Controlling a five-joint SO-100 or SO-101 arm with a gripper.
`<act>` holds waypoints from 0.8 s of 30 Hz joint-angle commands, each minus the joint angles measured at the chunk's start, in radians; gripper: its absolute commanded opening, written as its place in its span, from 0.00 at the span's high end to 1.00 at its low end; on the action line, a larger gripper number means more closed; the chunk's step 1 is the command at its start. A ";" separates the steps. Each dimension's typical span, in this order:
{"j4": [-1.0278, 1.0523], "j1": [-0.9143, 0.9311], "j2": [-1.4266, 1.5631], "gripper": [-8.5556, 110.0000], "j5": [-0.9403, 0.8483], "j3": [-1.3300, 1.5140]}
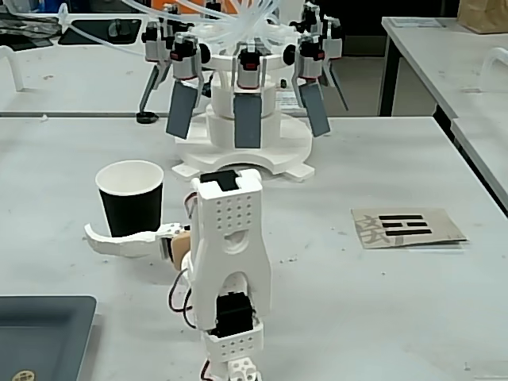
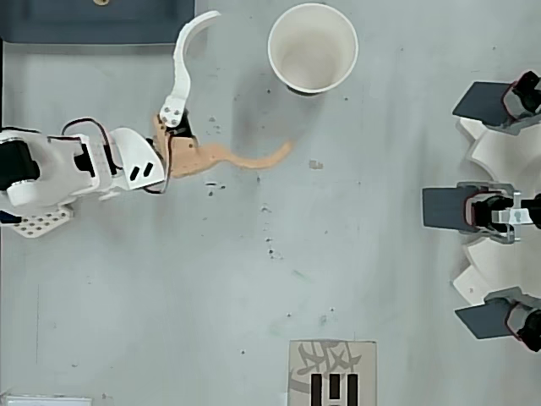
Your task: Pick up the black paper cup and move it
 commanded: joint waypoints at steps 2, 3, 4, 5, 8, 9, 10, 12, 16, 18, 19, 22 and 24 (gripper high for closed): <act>0.011 -0.023 -0.038 0.44 -0.006 -0.101; 0.014 -0.029 -0.052 0.44 -0.006 -0.120; 0.015 -0.035 -0.067 0.44 -0.006 -0.140; 0.015 -0.041 -0.084 0.44 -0.006 -0.163; 0.018 -0.058 -0.135 0.44 0.003 -0.224; 0.018 -0.061 -0.152 0.44 0.006 -0.244; 0.018 -0.061 -0.169 0.44 0.006 -0.264; 0.025 -0.061 -0.196 0.44 0.009 -0.299; 0.066 -0.061 -0.235 0.44 0.009 -0.371; 0.087 -0.061 -0.255 0.44 0.009 -0.410; 0.097 -0.061 -0.265 0.44 0.009 -0.430; 0.117 -0.061 -0.302 0.44 0.009 -0.483; 0.120 -0.061 -0.325 0.44 0.015 -0.517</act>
